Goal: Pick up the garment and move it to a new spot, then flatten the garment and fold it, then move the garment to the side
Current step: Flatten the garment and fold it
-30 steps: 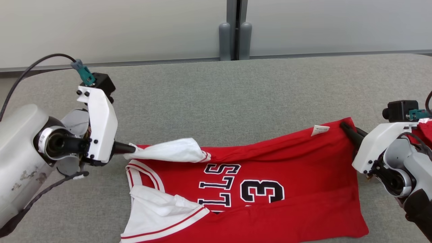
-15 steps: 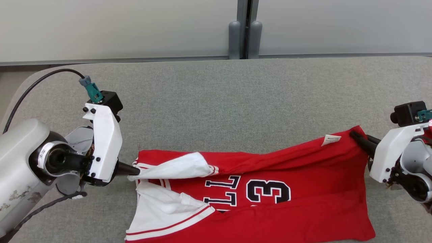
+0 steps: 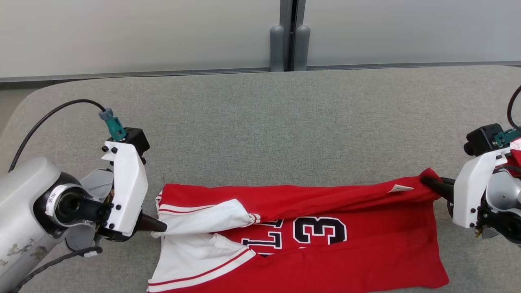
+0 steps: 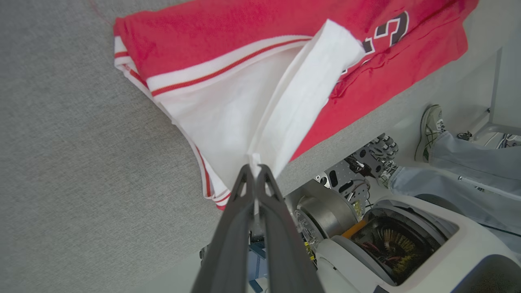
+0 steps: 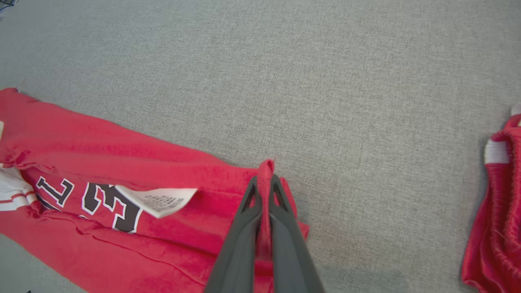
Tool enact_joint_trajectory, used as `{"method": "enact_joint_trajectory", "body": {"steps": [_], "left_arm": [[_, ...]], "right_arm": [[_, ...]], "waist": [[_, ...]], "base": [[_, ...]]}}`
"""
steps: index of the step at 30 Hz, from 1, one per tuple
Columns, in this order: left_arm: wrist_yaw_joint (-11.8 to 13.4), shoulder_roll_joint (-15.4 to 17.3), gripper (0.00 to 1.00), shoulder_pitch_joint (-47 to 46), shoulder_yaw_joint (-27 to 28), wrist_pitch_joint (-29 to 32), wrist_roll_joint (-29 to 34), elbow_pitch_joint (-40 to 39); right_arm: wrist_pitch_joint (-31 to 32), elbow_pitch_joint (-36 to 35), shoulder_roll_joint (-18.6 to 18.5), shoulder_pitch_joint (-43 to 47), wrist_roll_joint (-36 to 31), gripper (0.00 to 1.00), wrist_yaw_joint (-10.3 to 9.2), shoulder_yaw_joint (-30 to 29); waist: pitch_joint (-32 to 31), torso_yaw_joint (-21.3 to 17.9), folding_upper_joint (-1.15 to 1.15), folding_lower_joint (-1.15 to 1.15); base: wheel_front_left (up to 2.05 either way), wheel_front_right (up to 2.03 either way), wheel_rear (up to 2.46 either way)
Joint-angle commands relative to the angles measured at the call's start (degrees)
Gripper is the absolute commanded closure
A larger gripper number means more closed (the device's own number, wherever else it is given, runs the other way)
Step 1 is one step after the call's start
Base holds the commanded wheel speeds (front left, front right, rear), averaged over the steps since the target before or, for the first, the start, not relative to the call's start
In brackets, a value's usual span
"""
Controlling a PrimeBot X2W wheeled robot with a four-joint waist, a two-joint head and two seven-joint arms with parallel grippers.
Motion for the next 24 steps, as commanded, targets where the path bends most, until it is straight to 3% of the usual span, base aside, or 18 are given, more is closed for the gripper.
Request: {"method": "enact_joint_trajectory", "body": {"steps": [1,24], "left_arm": [[0.43,0.32,1.0,0.91,-0.14,0.34,-0.32,-0.35],[1.57,-0.43,1.0,2.5,-1.22,2.26,-1.54,-2.08]], "right_arm": [[-0.16,-0.08,-0.46,-1.03,0.32,1.0,0.03,0.81],[4.73,1.57,-0.79,-4.16,2.07,1.0,0.03,7.05]], "waist": [[0.35,0.01,0.0,0.0],[1.94,0.28,0.0,0.0]], "base": [[0.0,0.0,0.0],[0.0,0.0,0.0]]}}
